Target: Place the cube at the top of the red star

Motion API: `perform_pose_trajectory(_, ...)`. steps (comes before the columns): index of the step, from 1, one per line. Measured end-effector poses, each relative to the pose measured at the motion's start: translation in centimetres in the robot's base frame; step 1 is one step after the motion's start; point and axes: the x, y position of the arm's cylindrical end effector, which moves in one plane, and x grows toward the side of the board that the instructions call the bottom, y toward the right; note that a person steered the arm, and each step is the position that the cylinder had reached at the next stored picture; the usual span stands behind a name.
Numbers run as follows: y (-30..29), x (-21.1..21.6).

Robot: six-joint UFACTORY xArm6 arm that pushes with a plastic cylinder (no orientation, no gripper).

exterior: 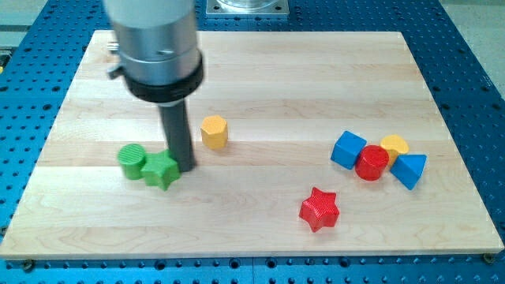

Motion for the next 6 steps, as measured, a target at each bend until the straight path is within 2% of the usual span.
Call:
perform_pose_trajectory(1,11.6,0.1)
perform_pose_trajectory(2,18.9,-1.7)
perform_pose_trajectory(3,19.0,-5.0)
perform_pose_trajectory(4,24.8,-5.1)
perform_pose_trajectory(5,27.2,-4.2)
perform_pose_trajectory(6,27.2,-1.8)
